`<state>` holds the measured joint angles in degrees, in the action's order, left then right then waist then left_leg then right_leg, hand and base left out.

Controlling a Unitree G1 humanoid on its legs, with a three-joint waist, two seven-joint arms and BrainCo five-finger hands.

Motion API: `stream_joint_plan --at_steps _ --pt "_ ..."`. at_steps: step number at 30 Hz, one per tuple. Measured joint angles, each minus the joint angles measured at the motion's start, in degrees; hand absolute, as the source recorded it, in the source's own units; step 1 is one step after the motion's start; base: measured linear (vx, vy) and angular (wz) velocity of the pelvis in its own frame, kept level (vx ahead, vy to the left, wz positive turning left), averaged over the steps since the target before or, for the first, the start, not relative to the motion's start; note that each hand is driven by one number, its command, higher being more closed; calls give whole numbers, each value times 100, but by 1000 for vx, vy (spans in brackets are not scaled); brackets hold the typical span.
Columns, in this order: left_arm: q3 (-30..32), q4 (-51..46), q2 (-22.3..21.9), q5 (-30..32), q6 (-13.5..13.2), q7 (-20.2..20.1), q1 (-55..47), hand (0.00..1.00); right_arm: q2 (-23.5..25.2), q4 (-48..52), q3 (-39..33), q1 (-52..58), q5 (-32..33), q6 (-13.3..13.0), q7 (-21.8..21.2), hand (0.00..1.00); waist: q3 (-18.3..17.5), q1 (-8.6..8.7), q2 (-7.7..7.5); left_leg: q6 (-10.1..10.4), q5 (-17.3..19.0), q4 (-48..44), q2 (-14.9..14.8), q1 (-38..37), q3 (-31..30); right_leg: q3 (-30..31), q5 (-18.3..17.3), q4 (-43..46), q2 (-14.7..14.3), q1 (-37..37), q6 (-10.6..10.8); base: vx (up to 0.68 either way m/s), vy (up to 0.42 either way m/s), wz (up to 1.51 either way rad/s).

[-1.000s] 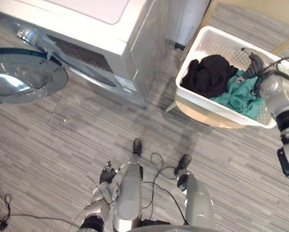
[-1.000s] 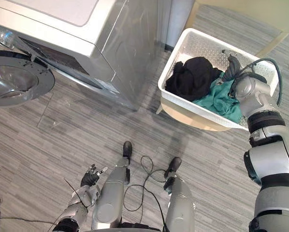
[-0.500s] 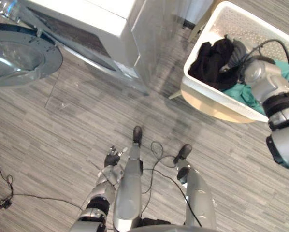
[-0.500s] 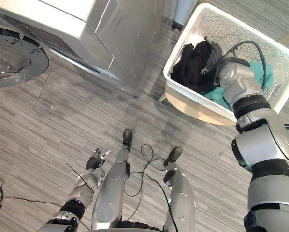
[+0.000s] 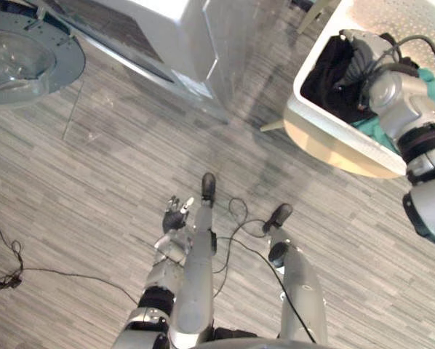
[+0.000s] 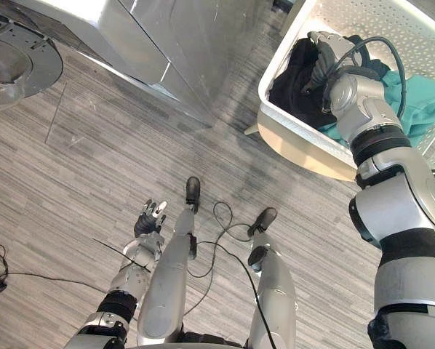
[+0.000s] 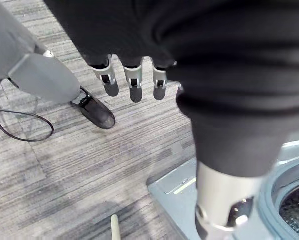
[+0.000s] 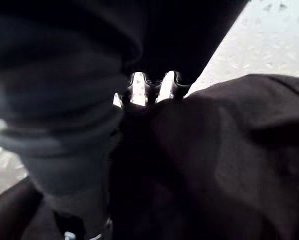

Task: Pick up the laundry basket with both hands and put the clothes into the washing machine.

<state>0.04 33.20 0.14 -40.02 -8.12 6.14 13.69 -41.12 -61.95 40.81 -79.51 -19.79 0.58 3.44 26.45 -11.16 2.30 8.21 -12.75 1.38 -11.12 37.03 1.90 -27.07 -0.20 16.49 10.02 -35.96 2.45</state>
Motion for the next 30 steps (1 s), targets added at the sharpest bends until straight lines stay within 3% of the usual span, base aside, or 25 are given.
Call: stream_joint_plan --at_steps 4,11,20,21,22,30 --pt "-270 -593 -12 -95 -6 -116 -14 0 -44 -219 470 -3 -52 78 -201 100 1 -42 2 0 0 -19 -2 42 22 -19 -35 70 21 -55 -40 32 -56 1" --pt "-875 -2054 -166 -468 -138 -106 -188 0 -254 -200 402 75 77 85 -177 100 8 -62 10 -5 -4 -42 14 159 115 -2 -117 325 118 -273 -55 21 -57 0" --pt "-1262 -2893 -337 -428 -203 -102 -371 0 -323 140 -842 635 313 72 333 100 16 -39 -2 -18 9 -395 -69 171 521 50 -117 401 110 -188 -58 21 -65 -2" --pt "-1314 -2945 -321 -416 -221 -101 -394 0 -332 275 -978 723 371 72 438 100 16 -39 -2 -55 34 -477 -95 171 587 53 -123 420 103 -161 -67 -8 -88 -7" --pt "-1352 -3058 -325 -406 -233 -100 -462 0 -334 450 -1142 816 407 50 544 100 16 -31 -3 -217 147 -643 -152 171 639 69 -146 465 77 -127 -103 -18 -107 -9" --pt "-1916 -3706 -37 -207 -254 -114 -934 0 -543 1677 -2327 1282 874 2 1137 100 18 153 -7 -308 310 -999 -256 -232 843 152 -230 703 91 258 -149 -32 -75 -2"
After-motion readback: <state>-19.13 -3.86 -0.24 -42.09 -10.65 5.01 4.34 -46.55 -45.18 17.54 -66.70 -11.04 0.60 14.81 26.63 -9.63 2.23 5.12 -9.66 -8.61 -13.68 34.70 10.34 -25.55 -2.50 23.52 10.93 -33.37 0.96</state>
